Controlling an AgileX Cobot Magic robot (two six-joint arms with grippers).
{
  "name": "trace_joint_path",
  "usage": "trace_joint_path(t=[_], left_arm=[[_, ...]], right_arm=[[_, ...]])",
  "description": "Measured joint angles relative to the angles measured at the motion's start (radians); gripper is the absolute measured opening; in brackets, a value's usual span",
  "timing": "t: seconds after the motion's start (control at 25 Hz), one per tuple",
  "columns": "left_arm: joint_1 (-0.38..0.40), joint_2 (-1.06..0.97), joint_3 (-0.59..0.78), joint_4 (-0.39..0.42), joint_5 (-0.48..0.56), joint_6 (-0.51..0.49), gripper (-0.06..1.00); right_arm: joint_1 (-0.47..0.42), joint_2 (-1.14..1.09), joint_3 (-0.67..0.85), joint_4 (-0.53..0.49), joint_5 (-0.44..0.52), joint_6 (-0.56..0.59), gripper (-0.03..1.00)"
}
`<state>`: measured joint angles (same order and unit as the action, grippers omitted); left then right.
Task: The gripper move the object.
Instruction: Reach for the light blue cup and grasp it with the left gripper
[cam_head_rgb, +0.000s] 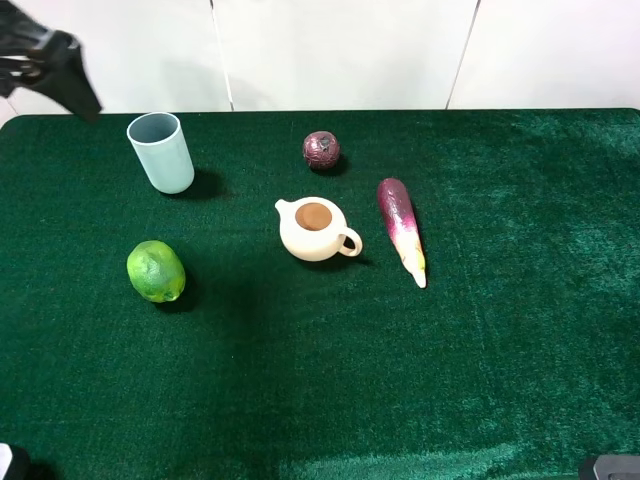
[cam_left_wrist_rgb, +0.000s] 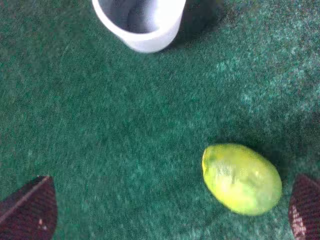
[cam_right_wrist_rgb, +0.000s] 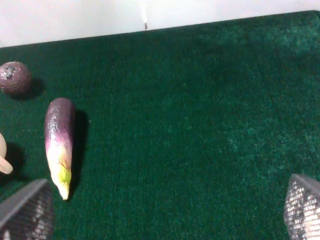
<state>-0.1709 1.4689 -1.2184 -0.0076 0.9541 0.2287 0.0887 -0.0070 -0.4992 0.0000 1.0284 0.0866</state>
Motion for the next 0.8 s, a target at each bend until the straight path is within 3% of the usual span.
trace_joint_path(t=[0.44, 0.8], left_arm=[[-0.045, 0.289, -0.171, 0.0, -0.05, 0.069, 0.93], [-0.082, 0.421, -0.188, 0.008, -0.155, 0.099, 0.93]], right_arm=[[0.0, 0.0, 0.0, 0.0, 0.0, 0.0, 0.69], [0.0, 0.0, 0.0, 0.0, 0.0, 0.0, 0.69]])
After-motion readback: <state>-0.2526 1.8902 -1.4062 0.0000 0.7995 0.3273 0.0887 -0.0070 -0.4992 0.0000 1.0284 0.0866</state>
